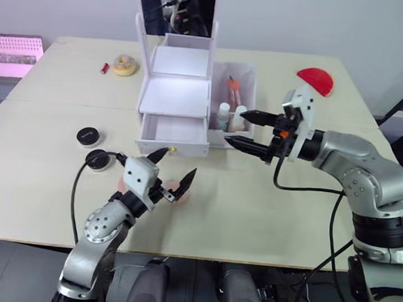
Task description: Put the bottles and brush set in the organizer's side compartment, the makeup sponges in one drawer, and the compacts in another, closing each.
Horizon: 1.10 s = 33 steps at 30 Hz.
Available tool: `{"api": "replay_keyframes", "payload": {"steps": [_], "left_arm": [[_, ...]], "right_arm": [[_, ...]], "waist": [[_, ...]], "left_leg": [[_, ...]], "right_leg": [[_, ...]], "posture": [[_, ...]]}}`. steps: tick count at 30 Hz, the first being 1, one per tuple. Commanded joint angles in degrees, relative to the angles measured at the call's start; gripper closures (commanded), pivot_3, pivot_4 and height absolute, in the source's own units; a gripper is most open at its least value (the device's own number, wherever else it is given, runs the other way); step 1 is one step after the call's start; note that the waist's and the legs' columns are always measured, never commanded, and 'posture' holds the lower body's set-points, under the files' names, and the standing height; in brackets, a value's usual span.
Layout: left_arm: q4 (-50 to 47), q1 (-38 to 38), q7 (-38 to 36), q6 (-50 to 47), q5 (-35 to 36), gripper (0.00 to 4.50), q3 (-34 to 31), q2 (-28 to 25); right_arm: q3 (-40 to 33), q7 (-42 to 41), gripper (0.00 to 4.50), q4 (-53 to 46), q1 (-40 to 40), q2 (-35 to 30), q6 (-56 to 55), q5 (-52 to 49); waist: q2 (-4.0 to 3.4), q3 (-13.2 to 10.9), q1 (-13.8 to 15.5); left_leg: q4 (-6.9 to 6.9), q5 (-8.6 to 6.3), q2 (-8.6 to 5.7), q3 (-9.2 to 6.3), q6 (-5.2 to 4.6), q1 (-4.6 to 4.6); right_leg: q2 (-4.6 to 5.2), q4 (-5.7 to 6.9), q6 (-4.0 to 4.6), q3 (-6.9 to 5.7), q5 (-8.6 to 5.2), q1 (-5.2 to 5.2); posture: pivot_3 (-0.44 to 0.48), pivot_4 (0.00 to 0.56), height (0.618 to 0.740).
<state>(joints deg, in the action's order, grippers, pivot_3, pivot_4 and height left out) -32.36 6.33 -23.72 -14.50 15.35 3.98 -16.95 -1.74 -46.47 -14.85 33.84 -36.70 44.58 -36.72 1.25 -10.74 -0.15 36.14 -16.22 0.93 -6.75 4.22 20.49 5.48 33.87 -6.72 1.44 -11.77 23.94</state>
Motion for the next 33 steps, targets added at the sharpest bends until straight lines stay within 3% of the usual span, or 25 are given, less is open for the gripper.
{"api": "replay_keyframes", "payload": {"steps": [1,8,13,16,25,33], "left_arm": [[-4.5,1.2,-1.2,-1.3,3.1,0.04,-3.7,-2.2],[-7.3,5.9,-9.2,-7.9,17.5,0.04,-18.3,-12.4],[4.0,6.3,-19.6,-9.4,23.6,0.04,-31.2,-22.8],[16.7,5.0,-26.7,-6.7,21.5,0.04,-35.6,-29.0],[48.0,-6.3,-36.7,4.5,14.2,0.04,-37.0,-38.9],[56.0,-12.0,-41.4,7.6,11.7,0.04,-34.8,-41.7]], "right_arm": [[-1.7,-0.4,0.0,-0.9,1.4,-0.2,-1.3,-0.5],[-5.9,-1.0,0.0,-3.3,-2.8,-2.9,-0.2,-2.3],[-13.9,-2.8,0.0,-6.8,-12.6,-8.4,0.5,-4.9],[-21.2,-5.4,0.0,-8.5,-21.4,-11.2,-0.8,-5.9],[-37.2,-12.9,0.0,-4.6,-42.8,-11.8,-9.9,-3.8],[-38.5,-12.0,0.0,-4.8,-47.4,-10.7,-13.2,-2.6]], "waist": [[0.0,0.0,-0.5],[-0.04,0.0,-0.6],[-0.05,0.0,-0.5],[-0.04,-0.1,-0.6],[0.05,0.0,-0.7],[0.01,-0.1,-1.0]], "left_leg": [[-0.01,0.0,0.0,0.0,0.0,0.01],[-0.06,0.0,0.01,0.0,0.0,0.03],[-0.04,0.0,0.01,0.0,-0.01,0.13],[-0.04,-0.01,0.01,0.07,-0.01,0.13],[-0.07,-0.03,0.03,0.16,-0.02,0.13],[-0.17,-0.03,0.05,0.17,-0.01,0.06]], "right_leg": [[0.0,0.0,0.0,0.0,0.0,0.01],[0.0,0.01,-0.03,0.0,-0.03,0.09],[0.01,0.02,-0.07,-0.01,-0.1,0.18],[0.04,0.0,-0.16,0.0,-0.16,0.23],[0.07,0.0,-0.14,0.0,-0.18,0.3],[0.07,0.01,-0.13,0.0,-0.17,0.3]], "posture": [[0.0,0.15,0.74],[0.0,0.15,0.74],[0.0,0.15,0.74],[0.0,0.15,0.74],[0.0,0.15,0.74],[0.0,0.15,0.74]]}}
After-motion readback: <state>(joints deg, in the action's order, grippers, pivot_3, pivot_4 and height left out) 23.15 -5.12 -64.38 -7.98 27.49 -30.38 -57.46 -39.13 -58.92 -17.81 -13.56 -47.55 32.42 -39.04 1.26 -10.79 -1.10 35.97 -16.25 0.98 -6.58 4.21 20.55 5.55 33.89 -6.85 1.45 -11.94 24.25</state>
